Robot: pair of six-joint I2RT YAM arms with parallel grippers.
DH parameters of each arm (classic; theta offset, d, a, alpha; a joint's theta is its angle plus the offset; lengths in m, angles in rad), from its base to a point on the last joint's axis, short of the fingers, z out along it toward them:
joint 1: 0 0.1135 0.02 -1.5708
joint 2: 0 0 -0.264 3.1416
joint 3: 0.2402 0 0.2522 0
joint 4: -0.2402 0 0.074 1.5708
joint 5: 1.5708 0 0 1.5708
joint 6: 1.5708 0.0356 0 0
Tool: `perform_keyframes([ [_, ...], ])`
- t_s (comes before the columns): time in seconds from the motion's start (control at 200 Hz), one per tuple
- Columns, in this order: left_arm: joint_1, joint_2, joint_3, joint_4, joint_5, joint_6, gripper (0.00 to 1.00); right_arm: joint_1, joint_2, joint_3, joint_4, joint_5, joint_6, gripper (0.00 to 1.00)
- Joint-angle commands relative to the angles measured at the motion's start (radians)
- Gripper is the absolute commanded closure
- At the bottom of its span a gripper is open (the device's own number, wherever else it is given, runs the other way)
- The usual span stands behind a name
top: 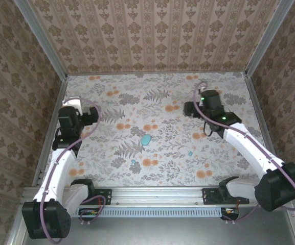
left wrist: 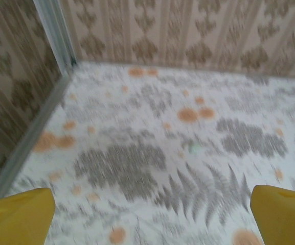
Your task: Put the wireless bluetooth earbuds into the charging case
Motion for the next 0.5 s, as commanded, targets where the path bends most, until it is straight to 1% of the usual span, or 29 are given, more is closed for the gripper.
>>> perform_keyframes([
  [0.0,-0.017,-0.009,0.039,-0.339,0.051,-0.078,0.0,0.125,0.046,0.075,-0.318,0.052,0.207,0.11],
  [0.06,-0.018,-0.019,0.05,-0.385,0.064,-0.093,0.0,0.203,0.072,0.091,-0.352,0.049,0.274,0.11],
  [0.17,-0.019,-0.034,0.066,-0.418,0.095,-0.12,0.0,0.342,0.137,0.108,-0.374,0.079,0.36,0.11],
  [0.245,-0.019,-0.028,0.095,-0.45,0.096,-0.137,0.0,0.412,0.242,0.148,-0.406,0.085,0.399,0.1],
  [0.34,-0.016,0.007,0.155,-0.525,0.101,-0.109,0.0,0.476,0.365,0.23,-0.473,0.081,0.44,0.09],
  [0.5,-0.008,0.078,0.237,-0.633,0.133,-0.082,0.0,0.544,0.551,0.372,-0.508,0.034,0.489,0.12],
])
